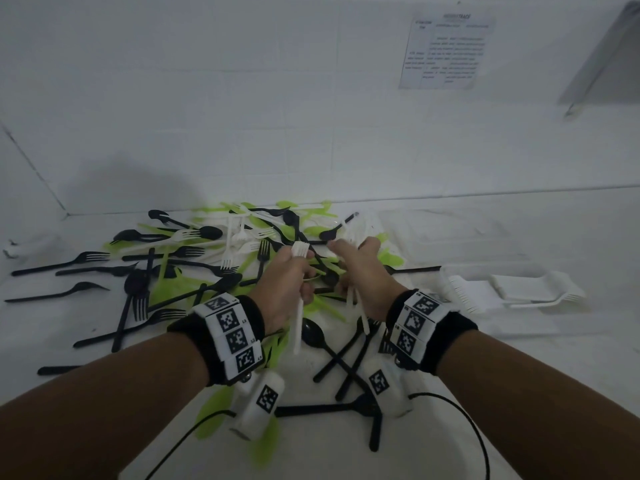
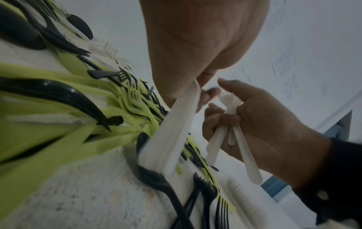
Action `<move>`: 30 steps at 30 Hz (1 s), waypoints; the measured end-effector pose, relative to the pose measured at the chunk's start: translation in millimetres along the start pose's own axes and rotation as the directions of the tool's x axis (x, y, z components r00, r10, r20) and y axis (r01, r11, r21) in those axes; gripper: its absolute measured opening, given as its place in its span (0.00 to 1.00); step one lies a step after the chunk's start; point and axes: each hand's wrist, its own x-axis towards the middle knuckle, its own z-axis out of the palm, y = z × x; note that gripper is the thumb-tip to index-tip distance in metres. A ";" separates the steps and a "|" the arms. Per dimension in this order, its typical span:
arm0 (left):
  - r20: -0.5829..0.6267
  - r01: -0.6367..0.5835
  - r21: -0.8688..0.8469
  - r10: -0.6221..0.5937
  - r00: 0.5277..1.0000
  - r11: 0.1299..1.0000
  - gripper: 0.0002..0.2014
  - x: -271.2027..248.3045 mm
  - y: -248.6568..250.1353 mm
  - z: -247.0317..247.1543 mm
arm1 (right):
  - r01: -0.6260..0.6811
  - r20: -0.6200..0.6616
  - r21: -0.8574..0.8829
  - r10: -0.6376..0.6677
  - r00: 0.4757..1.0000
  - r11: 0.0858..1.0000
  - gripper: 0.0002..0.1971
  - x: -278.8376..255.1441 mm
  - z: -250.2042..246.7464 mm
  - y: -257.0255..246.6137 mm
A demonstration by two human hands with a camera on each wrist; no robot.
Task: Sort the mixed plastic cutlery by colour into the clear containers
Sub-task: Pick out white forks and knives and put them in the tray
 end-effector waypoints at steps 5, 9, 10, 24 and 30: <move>-0.013 -0.021 -0.038 0.020 1.000 0.999 0.04 2.0 6.7 2.7 | 0.044 0.149 0.049 -0.051 0.988 0.998 0.12 -2.6 6.8 -1.2; 0.066 -0.059 -0.024 0.061 0.996 0.998 0.16 -2.1 9.4 9.1 | -0.034 0.213 0.185 -0.007 0.977 0.982 0.13 -2.2 17.6 1.0; 0.084 -0.070 -0.007 0.071 0.994 0.998 0.16 -3.0 8.9 10.1 | -0.048 0.206 0.194 0.008 0.979 0.980 0.12 -0.7 18.9 1.8; -0.050 -0.240 0.244 0.260 0.964 0.940 0.11 -1.6 1.3 -1.3 | -0.069 0.245 0.103 0.042 0.969 0.992 0.15 -0.8 22.2 11.6; -0.028 -0.178 0.167 0.185 0.982 0.970 0.17 2.2 2.7 -11.2 | -0.113 0.293 0.123 0.072 0.953 0.986 0.18 -0.2 24.0 12.9</move>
